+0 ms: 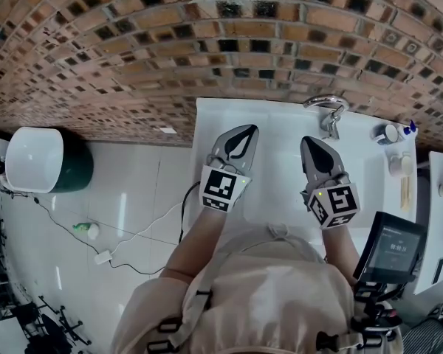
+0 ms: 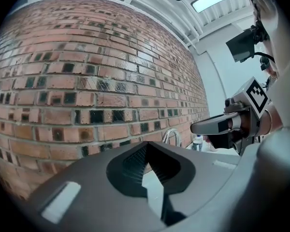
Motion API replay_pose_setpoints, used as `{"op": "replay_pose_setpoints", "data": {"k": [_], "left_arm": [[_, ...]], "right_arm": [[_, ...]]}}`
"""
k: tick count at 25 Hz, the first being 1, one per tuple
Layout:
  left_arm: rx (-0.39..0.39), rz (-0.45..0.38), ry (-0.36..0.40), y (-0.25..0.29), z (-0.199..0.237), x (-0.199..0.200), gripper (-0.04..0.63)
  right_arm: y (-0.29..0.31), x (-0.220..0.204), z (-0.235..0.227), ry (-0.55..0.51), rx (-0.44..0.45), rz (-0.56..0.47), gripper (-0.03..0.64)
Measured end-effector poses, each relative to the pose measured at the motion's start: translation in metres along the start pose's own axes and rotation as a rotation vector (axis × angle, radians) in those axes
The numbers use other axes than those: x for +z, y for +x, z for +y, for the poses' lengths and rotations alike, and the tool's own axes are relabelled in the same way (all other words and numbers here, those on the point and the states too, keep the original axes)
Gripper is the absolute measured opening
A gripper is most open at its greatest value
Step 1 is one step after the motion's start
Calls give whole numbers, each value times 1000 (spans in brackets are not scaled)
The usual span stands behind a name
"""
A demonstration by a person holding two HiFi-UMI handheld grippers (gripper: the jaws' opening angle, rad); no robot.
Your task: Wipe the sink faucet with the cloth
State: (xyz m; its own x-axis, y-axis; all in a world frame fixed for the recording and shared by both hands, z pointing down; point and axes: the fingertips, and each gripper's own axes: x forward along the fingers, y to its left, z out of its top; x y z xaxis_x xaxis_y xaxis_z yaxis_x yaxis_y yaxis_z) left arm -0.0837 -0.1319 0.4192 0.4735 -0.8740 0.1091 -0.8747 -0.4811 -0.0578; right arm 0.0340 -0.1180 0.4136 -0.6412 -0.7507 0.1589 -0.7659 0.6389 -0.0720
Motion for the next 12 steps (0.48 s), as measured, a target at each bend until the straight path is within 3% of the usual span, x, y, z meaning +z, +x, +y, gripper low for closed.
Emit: {"op": "replay_pose_setpoints", "data": {"k": [12], "left_arm": [[16, 7, -17, -3, 5, -2, 2]], "right_arm": [[3, -1, 1, 1, 19, 1, -14]]}}
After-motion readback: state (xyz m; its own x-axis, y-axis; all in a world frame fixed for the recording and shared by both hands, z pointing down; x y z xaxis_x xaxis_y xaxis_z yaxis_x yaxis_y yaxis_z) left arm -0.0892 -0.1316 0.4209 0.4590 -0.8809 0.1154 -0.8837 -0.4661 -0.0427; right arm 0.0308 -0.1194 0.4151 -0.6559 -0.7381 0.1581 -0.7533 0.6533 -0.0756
